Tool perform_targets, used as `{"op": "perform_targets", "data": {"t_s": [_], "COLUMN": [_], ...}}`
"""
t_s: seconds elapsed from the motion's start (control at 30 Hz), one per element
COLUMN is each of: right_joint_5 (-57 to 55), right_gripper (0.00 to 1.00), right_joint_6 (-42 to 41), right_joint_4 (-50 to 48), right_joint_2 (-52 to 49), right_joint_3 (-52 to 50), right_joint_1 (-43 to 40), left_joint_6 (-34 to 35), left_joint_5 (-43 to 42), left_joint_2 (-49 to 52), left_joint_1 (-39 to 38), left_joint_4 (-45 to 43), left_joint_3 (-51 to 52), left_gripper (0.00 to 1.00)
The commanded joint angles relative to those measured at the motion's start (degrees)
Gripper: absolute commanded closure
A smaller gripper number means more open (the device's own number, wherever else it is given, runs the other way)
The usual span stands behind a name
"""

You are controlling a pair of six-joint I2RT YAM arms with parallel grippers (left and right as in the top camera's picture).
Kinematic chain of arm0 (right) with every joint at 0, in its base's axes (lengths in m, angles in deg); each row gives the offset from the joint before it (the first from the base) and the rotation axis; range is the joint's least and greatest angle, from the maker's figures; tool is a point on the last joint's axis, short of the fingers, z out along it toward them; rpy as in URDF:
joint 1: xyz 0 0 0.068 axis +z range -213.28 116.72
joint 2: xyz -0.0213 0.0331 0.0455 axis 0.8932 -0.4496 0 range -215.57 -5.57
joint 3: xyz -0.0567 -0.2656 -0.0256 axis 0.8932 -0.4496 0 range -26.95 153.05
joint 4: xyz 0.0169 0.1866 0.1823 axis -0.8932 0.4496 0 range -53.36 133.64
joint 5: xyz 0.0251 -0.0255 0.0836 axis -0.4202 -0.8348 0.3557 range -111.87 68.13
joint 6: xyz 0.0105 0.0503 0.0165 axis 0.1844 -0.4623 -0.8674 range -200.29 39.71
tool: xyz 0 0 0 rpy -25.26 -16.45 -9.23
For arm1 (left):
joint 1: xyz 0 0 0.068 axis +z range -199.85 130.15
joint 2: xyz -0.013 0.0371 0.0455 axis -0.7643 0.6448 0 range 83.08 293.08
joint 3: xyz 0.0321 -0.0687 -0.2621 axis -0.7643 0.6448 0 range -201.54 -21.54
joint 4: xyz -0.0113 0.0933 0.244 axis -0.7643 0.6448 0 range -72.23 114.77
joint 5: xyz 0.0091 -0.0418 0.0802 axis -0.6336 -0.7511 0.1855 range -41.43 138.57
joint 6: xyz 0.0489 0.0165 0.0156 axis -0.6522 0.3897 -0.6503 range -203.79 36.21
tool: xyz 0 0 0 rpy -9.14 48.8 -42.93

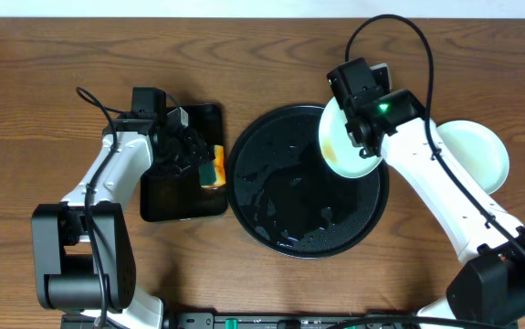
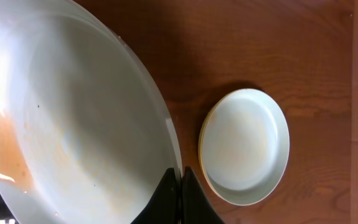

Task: Clean dirty plates on tray and stack at the side
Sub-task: 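Lift the light-blue plate by its rim with the right gripper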

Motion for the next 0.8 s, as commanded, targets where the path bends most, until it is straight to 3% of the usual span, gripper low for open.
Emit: {"op": "perform_targets", "data": {"t_s": [0.0,0.4,0.77], "right_joint_5": [-2.69,-9.18,-16.41], "right_gripper": [0.99,0.99,0.99], "right_joint_6": [0.26,1.95,3.10], "right_joint_4": [-0.24,-0.76,-3.21], "right_joint_2": [1.11,1.11,1.11], "right_joint_3": [0.04,0.07,0.07], "right_joint_1": [0.85,1.51,7.67], "left_joint_6": [-1.03,-1.66,-2.95], "left_joint_5": [3.48,3.87,1.92], "left_joint_2": [0.24,0.57,0.57], "left_joint_1": [0.17,0.13,-0.13], "left_joint_4": [0.31,-0.52,-1.51], "left_joint_3": [0.33,2.21,2.34], "left_gripper": [0.47,0.44,0.40]}}
